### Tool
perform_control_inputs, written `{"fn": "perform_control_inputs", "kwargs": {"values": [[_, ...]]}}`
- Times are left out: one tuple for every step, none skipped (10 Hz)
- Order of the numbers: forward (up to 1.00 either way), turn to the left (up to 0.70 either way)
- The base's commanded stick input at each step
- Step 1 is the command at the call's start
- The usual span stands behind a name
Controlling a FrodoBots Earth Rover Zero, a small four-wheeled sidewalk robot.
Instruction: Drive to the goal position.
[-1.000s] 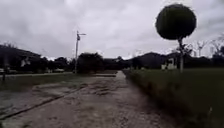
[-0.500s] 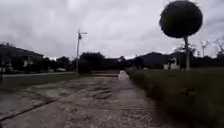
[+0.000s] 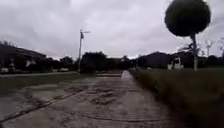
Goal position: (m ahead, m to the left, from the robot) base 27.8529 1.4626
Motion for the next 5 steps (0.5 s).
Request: {"fn": "perform_control_inputs", "kwargs": {"values": [[0.7, -0.35], [0.7, -0.11], [0.7, 0.0], [0.7, 0.0], [0.7, 0.0]]}}
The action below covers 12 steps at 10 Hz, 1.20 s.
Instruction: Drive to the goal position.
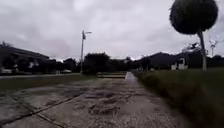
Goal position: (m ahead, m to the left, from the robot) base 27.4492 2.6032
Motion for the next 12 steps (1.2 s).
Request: {"fn": "perform_control_inputs", "kwargs": {"values": [[0.7, 0.0], [0.7, 0.0], [0.7, 0.0], [0.7, 0.0], [0.7, 0.0], [0.7, 0.0], [0.7, 0.0], [0.7, 0.0], [0.7, 0.0], [0.7, 0.0], [0.7, 0.0], [0.7, 0.0]]}}
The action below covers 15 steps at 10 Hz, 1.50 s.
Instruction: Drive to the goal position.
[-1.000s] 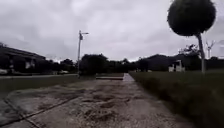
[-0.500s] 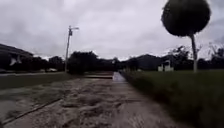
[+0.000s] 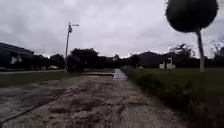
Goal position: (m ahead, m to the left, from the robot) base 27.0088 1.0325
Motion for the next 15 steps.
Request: {"fn": "perform_control_inputs", "kwargs": {"values": [[0.7, 0.0], [0.7, 0.0], [0.7, 0.0], [0.7, -0.33], [0.7, -0.28], [0.7, -0.1], [0.7, 0.0], [0.7, 0.0], [0.7, 0.0], [0.7, 0.0], [0.7, 0.0], [0.7, 0.0], [0.7, 0.0], [0.7, 0.0], [0.7, 0.0]]}}
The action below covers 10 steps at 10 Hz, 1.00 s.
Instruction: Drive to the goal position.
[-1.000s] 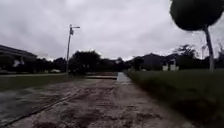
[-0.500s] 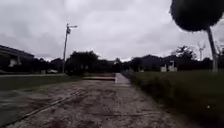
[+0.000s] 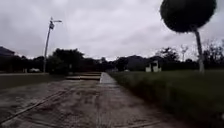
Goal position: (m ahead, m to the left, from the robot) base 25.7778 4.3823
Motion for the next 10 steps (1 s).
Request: {"fn": "perform_control_inputs", "kwargs": {"values": [[0.7, 0.0], [0.7, 0.0], [0.7, 0.0], [0.7, 0.0], [0.7, 0.0], [0.7, 0.0], [0.7, 0.0], [0.7, 0.0], [0.7, 0.0], [0.7, 0.0]]}}
